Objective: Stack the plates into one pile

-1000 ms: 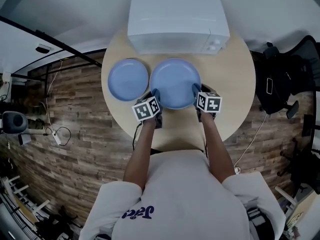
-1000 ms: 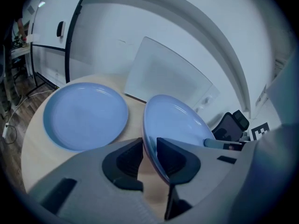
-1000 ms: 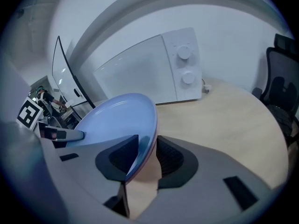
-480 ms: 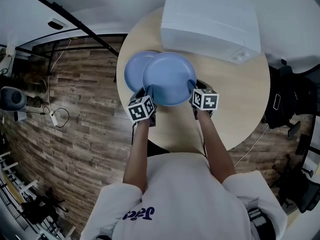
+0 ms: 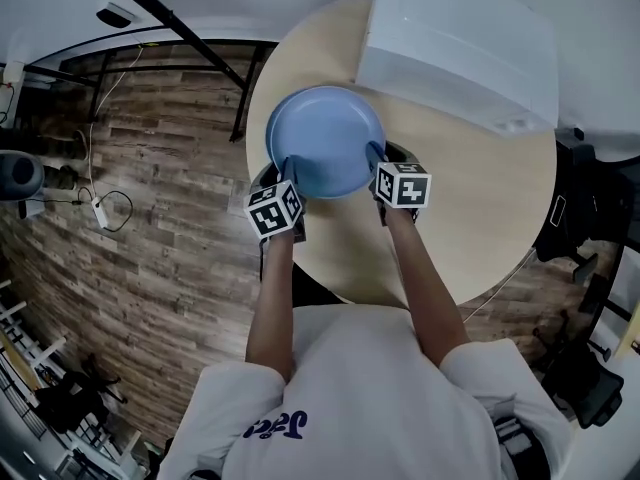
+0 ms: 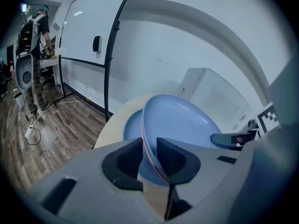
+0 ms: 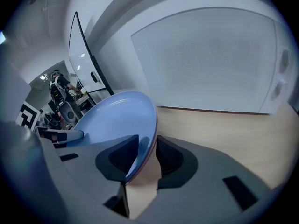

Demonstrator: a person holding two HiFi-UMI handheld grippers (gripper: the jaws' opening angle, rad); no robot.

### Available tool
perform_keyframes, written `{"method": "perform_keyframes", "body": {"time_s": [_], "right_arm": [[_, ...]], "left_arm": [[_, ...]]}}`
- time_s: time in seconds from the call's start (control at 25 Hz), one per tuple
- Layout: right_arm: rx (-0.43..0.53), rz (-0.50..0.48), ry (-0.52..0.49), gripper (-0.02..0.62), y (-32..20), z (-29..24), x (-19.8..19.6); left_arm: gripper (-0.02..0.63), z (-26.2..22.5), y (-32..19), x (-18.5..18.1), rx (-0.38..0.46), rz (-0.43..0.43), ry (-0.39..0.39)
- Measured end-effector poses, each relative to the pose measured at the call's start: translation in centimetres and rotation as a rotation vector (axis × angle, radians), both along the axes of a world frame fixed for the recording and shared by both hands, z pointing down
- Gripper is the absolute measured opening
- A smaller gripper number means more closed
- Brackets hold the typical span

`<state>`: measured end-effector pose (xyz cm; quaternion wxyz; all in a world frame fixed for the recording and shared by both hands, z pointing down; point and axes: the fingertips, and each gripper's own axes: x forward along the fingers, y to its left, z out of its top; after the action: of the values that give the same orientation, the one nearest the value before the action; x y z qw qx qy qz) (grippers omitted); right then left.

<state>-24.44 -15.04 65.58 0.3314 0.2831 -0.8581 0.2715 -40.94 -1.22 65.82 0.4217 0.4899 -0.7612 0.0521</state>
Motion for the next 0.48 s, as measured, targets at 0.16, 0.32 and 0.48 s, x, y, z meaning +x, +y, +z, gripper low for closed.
{"method": "perform_keyframes", "body": {"time_s": [0.16, 0.32, 0.48], "right_arm": [[-0.006, -0.007, 0.013, 0.124, 0.1, 0.9, -2.0], [0.013, -0.024, 0.058, 0.124, 0.4, 1.7, -2.9], [0.044, -0.050, 0.136, 0.129, 0.7, 2.8, -3.4]], "left_arm": [[0.098, 1.0, 0.2, -1.9, -0.010, -0.010, -0.017], [0.098, 1.7, 0.2, -3.0, -0.026, 0.013, -0.048], [0.100, 3.2, -0.1, -3.6, -0.062, 0.053, -0.079]]}}
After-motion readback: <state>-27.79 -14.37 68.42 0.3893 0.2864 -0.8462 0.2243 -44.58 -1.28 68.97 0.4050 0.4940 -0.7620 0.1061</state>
